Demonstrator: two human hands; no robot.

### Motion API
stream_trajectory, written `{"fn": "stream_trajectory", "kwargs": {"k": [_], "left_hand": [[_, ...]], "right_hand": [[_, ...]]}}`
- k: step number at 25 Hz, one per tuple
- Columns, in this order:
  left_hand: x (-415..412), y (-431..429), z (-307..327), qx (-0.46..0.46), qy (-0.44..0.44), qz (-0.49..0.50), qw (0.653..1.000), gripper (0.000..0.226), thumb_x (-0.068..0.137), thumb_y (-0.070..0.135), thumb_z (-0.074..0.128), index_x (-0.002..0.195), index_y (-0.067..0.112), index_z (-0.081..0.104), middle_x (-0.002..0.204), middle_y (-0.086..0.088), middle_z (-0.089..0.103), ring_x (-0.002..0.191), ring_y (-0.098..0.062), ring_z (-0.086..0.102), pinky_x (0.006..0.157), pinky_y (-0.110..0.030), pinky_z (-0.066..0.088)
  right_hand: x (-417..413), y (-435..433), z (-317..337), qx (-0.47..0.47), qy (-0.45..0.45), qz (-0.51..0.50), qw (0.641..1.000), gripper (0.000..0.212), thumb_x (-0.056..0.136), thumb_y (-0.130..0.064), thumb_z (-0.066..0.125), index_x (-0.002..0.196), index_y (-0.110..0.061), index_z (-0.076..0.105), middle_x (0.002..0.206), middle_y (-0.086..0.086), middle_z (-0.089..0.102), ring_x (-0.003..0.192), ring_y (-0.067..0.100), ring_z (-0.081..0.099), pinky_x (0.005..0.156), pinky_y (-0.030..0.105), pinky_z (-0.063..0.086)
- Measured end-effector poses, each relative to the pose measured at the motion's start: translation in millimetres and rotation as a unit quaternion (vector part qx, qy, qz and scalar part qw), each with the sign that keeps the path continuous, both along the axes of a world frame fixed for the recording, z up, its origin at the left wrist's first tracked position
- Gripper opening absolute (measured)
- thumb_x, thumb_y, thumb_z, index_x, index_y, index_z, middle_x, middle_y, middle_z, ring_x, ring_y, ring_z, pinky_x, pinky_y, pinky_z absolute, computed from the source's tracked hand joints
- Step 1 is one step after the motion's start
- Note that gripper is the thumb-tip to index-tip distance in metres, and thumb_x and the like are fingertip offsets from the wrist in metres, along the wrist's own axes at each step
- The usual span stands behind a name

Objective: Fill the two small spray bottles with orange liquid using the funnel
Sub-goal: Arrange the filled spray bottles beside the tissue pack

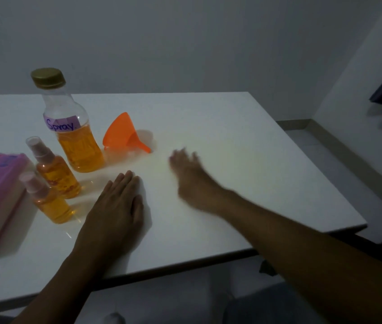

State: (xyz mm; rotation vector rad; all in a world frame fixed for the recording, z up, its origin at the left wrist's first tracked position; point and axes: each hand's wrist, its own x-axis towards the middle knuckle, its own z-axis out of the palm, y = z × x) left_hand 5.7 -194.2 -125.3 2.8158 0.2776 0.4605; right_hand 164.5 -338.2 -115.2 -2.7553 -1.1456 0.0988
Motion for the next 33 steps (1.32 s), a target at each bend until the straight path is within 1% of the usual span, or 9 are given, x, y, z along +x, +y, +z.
{"fn": "stream_trajectory", "kwargs": {"k": [3,5,10,14,19,23,25,29,33], "left_hand": [[-2,-2,1,0.0,0.003,-0.012,1.0,0.061,0.096,0.043,0.016,0.148,0.014,0.03,0.155,-0.007,0.029,0.144,-0.012,0.019,0.117,-0.031,0.011],[-2,-3,1,-0.002,0.003,-0.011,1.0,0.061,0.097,0.043,0.016,0.148,0.013,0.03,0.155,-0.008,0.028,0.144,-0.013,0.019,0.117,-0.032,0.011],[0,-5,0,0.014,0.001,-0.012,1.0,0.06,0.096,0.037,0.018,0.145,0.006,0.035,0.152,-0.015,0.034,0.143,-0.023,0.026,0.118,-0.038,0.015],[0,-5,-1,0.016,0.004,-0.008,1.0,0.061,0.096,0.039,0.017,0.145,0.006,0.035,0.152,-0.016,0.034,0.143,-0.023,0.027,0.118,-0.039,0.016],[0,-2,-1,0.011,0.0,-0.011,1.0,0.062,0.096,0.041,0.017,0.146,0.008,0.034,0.153,-0.013,0.032,0.144,-0.02,0.025,0.118,-0.036,0.014],[-1,0,-3,0.016,-0.006,-0.015,1.0,0.061,0.096,0.04,0.019,0.145,0.008,0.035,0.153,-0.013,0.033,0.143,-0.02,0.025,0.117,-0.034,0.012],[0,-1,-4,0.02,-0.007,-0.014,1.0,0.059,0.096,0.038,0.019,0.145,0.008,0.036,0.152,-0.013,0.034,0.143,-0.02,0.026,0.117,-0.035,0.012],[1,-1,-6,0.019,-0.003,-0.008,1.0,0.06,0.096,0.038,0.017,0.145,0.008,0.035,0.152,-0.014,0.034,0.143,-0.02,0.026,0.117,-0.036,0.013],[1,-4,-3,0.023,-0.005,-0.012,1.0,0.06,0.096,0.038,0.019,0.144,0.007,0.036,0.151,-0.013,0.035,0.143,-0.019,0.027,0.118,-0.037,0.016]], "right_hand": [[-65,-33,6,0.036,0.007,0.176,0.984,0.083,0.083,0.015,0.041,0.159,-0.002,0.012,0.169,0.015,0.0,0.156,0.027,-0.007,0.124,0.039,-0.012],[-55,-74,9,0.033,-0.001,0.204,0.978,0.088,0.079,0.019,0.038,0.159,-0.006,0.014,0.169,0.008,0.001,0.156,0.02,-0.007,0.125,0.038,-0.012],[54,-184,14,0.004,-0.02,-0.114,0.993,0.089,0.081,0.018,0.036,0.161,-0.015,0.013,0.17,0.002,0.007,0.157,0.019,-0.002,0.121,0.036,-0.016],[78,-142,15,0.02,-0.002,-0.287,0.958,0.072,0.09,0.006,0.041,0.157,-0.002,0.019,0.169,0.015,0.009,0.157,0.031,0.001,0.126,0.044,-0.002],[-20,-33,0,0.039,0.018,0.018,0.999,0.075,0.086,0.008,0.045,0.157,-0.001,0.021,0.168,0.016,0.011,0.157,0.027,0.001,0.125,0.039,-0.004],[-31,-82,6,0.061,0.008,0.173,0.983,0.076,0.084,0.011,0.037,0.157,-0.009,0.028,0.167,0.007,0.02,0.156,0.019,0.007,0.126,0.039,-0.006],[-3,-124,4,0.045,-0.03,0.104,0.993,0.076,0.084,0.007,0.036,0.156,-0.014,0.032,0.165,0.001,0.026,0.155,0.018,0.01,0.126,0.042,-0.006],[59,-198,15,0.009,-0.021,-0.2,0.98,0.078,0.086,0.012,0.035,0.159,-0.01,0.021,0.169,0.007,0.014,0.157,0.024,0.002,0.126,0.04,-0.008],[90,-152,28,0.018,0.016,-0.331,0.943,0.057,0.096,0.003,0.038,0.153,0.003,0.029,0.165,0.019,0.019,0.154,0.034,0.014,0.125,0.042,0.012]]}}
